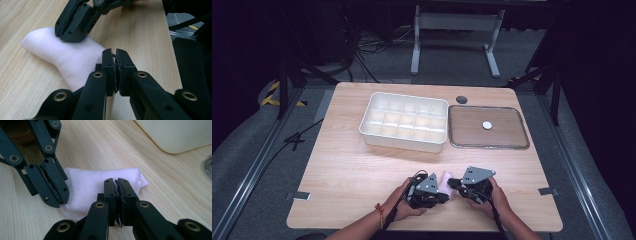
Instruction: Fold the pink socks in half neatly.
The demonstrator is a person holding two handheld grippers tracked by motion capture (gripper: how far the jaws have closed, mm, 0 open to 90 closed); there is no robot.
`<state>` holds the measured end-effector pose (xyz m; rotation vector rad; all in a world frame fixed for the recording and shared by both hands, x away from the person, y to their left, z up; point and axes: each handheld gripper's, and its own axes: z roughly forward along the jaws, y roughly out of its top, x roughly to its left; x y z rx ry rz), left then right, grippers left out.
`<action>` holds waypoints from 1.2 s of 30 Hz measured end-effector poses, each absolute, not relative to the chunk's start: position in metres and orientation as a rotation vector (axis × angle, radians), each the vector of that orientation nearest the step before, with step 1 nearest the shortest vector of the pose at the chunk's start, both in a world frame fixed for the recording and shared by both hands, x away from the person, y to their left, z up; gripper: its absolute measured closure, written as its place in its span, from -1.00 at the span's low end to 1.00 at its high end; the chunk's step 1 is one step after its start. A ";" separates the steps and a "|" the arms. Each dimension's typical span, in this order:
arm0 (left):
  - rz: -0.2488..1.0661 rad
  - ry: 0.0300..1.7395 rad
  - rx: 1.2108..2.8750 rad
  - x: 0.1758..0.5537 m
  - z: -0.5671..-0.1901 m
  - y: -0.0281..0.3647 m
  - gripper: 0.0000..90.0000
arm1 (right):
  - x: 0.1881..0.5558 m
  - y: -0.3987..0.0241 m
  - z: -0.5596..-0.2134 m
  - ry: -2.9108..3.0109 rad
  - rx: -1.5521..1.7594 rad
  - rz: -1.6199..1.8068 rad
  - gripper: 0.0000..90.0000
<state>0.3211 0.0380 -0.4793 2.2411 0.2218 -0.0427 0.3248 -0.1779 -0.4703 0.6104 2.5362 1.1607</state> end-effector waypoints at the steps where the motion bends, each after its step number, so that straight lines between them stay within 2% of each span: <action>1: -0.048 0.228 2.241 0.322 -0.479 0.038 0.92 | 0.326 -0.178 -0.470 2.538 0.602 1.158 0.93; 17: -0.015 0.223 2.257 0.320 -0.480 0.035 0.97 | 0.330 -0.184 -0.466 2.468 0.630 1.071 0.99; 23: -0.006 0.212 2.262 0.320 -0.480 0.035 0.97 | 0.316 -0.186 -0.452 2.487 0.560 1.196 1.00; 29: -0.002 0.208 2.262 0.320 -0.480 0.035 0.97 | 0.308 -0.172 -0.464 2.574 0.486 1.146 1.00; 36: -0.013 0.218 2.270 0.319 -0.480 0.034 0.98 | 0.318 -0.179 -0.469 2.567 0.545 1.109 1.00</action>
